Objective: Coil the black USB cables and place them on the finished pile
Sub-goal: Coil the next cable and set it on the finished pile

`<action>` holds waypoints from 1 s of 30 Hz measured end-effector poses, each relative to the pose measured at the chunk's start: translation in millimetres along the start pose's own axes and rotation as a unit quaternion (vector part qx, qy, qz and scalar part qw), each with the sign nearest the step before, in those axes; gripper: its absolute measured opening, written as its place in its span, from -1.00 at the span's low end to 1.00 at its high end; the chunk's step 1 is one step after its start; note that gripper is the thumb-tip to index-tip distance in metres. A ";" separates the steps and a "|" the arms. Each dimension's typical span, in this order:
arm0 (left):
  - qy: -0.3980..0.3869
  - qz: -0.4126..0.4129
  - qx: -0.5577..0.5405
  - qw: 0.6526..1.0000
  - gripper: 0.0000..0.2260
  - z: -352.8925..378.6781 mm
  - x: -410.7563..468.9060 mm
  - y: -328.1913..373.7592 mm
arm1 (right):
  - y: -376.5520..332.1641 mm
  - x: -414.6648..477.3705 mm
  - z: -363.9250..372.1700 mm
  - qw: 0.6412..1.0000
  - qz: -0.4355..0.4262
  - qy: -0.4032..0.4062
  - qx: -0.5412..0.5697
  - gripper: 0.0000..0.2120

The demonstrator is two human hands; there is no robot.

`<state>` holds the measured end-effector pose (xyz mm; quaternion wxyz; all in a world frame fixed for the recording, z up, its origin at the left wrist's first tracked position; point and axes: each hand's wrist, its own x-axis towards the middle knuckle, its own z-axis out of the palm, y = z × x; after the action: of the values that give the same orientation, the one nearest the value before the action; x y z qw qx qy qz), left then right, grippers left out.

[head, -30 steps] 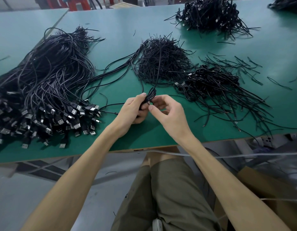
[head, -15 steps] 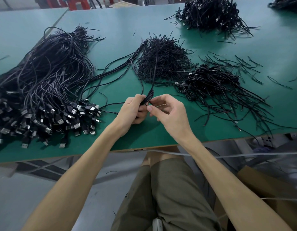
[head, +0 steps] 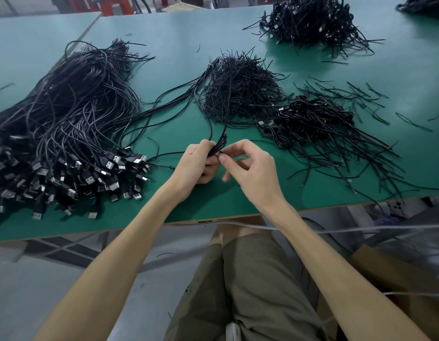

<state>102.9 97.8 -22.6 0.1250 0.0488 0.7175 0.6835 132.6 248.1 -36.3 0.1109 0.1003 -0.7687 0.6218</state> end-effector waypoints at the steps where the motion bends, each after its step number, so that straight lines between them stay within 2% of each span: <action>1: -0.001 -0.001 0.002 1.000 -0.60 0.2 0.4 0.3 | -0.2 -0.8 0.4 1.000 -0.005 0.002 -0.012 -0.94; 10: 0.000 -0.001 0.003 1.000 -0.61 1.2 0.9 -2.9 | -0.4 -9.5 8.6 0.978 -0.091 0.005 -0.188 -0.86; 17: -0.004 0.022 0.026 0.999 -0.59 2.9 0.1 -3.8 | -2.4 -9.5 9.0 0.963 -0.144 0.042 -0.223 -0.83; 30: 0.017 0.013 0.013 1.000 -0.59 2.5 3.3 -4.4 | 0.6 -8.2 8.9 0.976 -0.112 0.041 -0.183 -0.87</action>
<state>100.8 100.7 -27.5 0.1032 0.0477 0.7275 0.6767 139.8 239.6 -41.1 0.2274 0.1380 -0.8482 0.4580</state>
